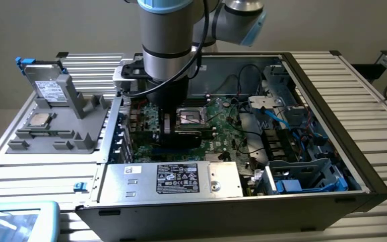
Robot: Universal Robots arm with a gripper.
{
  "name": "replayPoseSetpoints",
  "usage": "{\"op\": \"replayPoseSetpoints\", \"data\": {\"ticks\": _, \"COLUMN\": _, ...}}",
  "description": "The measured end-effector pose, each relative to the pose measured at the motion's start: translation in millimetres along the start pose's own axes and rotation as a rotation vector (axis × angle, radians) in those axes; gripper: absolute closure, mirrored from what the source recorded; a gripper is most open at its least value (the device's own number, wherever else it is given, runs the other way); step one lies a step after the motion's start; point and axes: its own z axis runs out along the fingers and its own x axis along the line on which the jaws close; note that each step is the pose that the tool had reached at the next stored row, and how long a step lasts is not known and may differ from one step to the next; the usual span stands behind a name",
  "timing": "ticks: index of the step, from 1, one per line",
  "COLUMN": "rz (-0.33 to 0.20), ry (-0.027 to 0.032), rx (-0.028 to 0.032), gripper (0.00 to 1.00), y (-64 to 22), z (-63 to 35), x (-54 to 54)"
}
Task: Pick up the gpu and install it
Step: 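Insert the gpu into the slot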
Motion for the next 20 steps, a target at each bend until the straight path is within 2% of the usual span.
{"op": "replayPoseSetpoints", "data": {"ticks": 20, "rz": 0.000, "ry": 0.0001, "rx": -0.0001, "gripper": 0.73, "y": 3.6, "z": 4.2, "x": 0.0}}
